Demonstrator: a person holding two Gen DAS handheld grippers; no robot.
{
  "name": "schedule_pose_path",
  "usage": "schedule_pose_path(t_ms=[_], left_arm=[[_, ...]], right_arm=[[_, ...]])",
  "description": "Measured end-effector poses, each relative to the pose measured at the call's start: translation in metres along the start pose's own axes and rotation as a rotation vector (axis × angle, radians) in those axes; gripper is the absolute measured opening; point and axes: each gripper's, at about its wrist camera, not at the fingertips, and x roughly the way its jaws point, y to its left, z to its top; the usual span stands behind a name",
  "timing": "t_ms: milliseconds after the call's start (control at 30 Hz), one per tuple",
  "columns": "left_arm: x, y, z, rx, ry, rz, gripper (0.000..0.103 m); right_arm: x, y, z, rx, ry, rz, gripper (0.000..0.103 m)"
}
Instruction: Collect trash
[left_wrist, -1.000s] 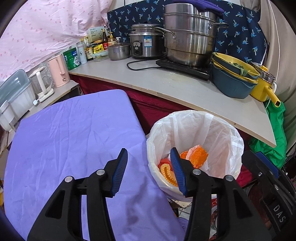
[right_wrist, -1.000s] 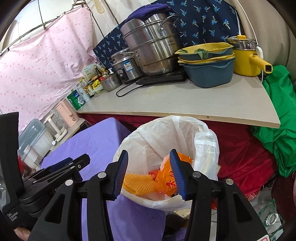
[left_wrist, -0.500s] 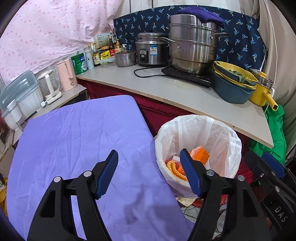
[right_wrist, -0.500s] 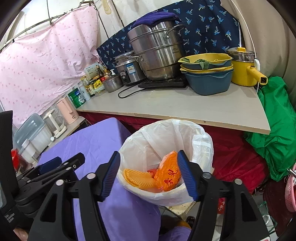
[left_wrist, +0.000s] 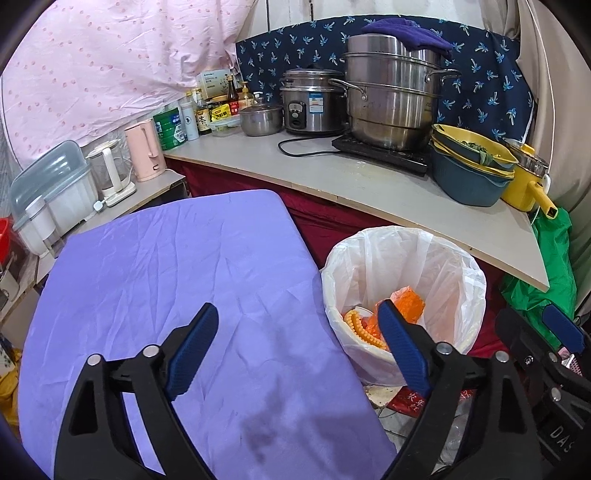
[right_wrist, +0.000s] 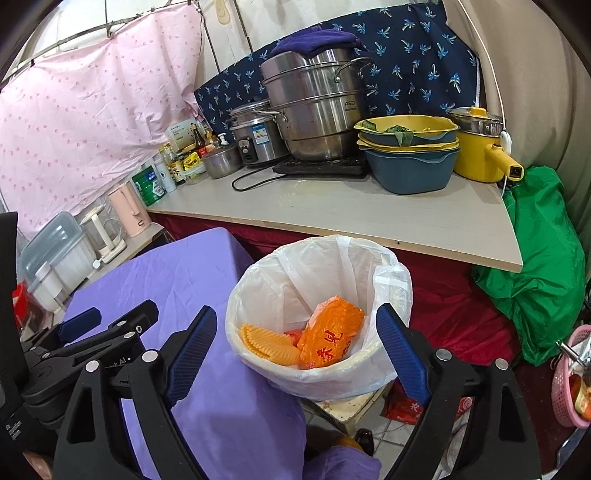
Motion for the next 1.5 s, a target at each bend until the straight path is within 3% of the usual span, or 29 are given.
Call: schedule_pose_path(t_ms=[233,600,933,1000,1500], left_arm=[[-0.004,0.002,-0.009,0.007,0.006,0.01,0.089],[-0.005,0.004,-0.018,0.017,0.026,0.028,0.093],[-0.005,0.004,-0.024,0.019,0.029,0.05,0.096],[-0.005,0.003,-0.025,0.022,0.031,0.062,0.096],[0.002,0.009,-0.034,0.006,0.064,0.074,0.096]], right_arm=[[-0.006,0.002,-0.005,-0.029,0.006,-0.043,0.09],[-0.006,0.007,-0.013,-0.07,0.035,-0.088,0.09],[-0.006,0.01,-0.018,-0.083,0.048,-0.089,0.091],[-0.005,0.009,-0.019,-0.081,0.05,-0.094,0.096],[0.002,0.004,-0.027,-0.099,0.076,-0.122,0.096]])
